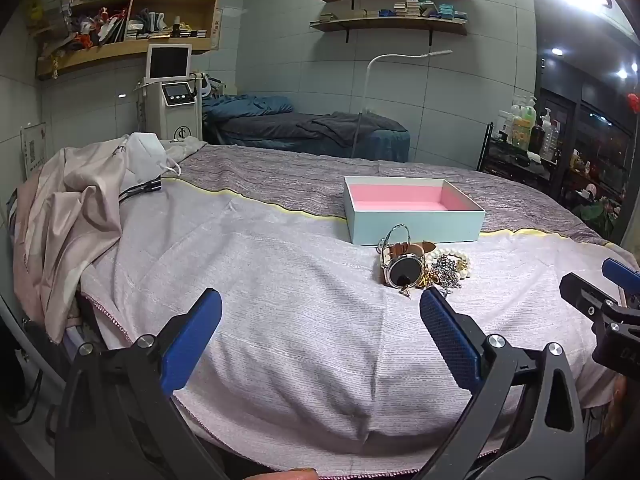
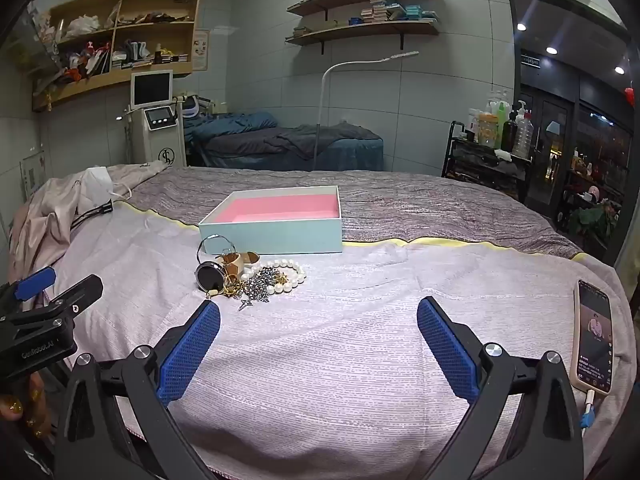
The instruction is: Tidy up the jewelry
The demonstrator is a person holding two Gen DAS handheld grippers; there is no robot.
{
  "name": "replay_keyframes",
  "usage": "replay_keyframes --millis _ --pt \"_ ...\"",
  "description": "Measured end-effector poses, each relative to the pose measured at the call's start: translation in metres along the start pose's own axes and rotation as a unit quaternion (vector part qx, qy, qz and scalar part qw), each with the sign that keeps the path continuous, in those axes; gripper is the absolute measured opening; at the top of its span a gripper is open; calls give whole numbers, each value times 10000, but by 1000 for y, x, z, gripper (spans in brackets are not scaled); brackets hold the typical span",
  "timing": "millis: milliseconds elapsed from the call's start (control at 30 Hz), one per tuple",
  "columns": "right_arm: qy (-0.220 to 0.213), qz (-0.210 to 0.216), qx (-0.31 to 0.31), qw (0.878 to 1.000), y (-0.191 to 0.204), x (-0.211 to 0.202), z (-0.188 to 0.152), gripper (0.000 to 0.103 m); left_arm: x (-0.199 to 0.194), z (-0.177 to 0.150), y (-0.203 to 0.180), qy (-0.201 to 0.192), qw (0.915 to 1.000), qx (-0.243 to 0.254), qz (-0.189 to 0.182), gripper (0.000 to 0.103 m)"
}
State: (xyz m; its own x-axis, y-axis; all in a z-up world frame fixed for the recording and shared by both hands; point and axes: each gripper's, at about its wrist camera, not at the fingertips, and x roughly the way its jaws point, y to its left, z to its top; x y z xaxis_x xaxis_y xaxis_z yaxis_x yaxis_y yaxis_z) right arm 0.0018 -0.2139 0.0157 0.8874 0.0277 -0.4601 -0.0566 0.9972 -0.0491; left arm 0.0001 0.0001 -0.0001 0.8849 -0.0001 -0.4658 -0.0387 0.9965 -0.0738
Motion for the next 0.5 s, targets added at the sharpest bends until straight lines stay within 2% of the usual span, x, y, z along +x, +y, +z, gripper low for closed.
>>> replay_keyframes --millis 500 --pt "36 -4 -12 10000 1 -1 -1 97 -2 -1 -1 5 10000 -37 -5 98"
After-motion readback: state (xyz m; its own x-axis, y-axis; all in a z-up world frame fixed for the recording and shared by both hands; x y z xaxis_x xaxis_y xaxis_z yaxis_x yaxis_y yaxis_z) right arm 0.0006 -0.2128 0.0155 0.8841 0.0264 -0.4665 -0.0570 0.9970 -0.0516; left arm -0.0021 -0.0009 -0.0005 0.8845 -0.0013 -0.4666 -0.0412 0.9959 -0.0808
